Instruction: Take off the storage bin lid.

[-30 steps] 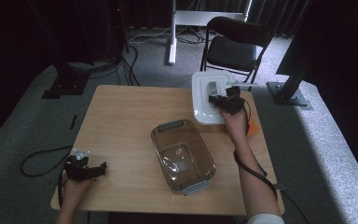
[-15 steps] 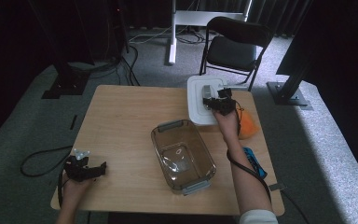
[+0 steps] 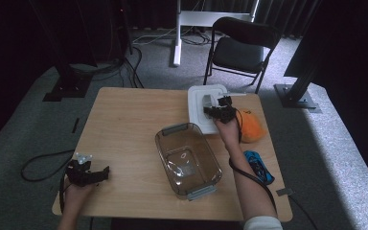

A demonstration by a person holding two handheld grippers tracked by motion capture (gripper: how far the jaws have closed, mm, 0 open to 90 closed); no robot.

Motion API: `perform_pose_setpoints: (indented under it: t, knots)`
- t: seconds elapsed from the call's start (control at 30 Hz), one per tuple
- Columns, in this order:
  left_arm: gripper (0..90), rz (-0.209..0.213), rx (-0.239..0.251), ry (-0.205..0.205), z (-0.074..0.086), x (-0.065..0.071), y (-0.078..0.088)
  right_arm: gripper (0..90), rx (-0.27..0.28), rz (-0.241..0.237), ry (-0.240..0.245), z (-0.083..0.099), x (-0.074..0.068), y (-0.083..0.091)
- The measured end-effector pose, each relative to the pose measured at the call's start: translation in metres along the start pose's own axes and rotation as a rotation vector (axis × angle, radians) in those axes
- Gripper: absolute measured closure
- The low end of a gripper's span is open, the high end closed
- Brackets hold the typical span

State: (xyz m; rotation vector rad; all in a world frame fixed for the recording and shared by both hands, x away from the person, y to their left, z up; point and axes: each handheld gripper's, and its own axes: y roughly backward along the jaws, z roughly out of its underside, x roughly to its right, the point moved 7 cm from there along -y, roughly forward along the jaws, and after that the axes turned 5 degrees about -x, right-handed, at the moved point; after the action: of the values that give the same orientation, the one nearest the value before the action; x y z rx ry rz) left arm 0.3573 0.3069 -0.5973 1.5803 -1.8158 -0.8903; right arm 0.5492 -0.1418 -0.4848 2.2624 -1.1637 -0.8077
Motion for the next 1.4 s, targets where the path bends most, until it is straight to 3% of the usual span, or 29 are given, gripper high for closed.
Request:
perform_pose_setpoints:
  t: [1.17,1.4]
  knots:
    - [0.3,0.003,0.0,-0.003,0.0,0.0,0.0,70.4,-0.132,-0.015,-0.05,0.048,0.018,-0.053]
    - [0.3,0.003,0.0,-0.003,0.0,0.0,0.0,69.5,-0.147,-0.015,-0.073,0.057,0.024,-0.056]
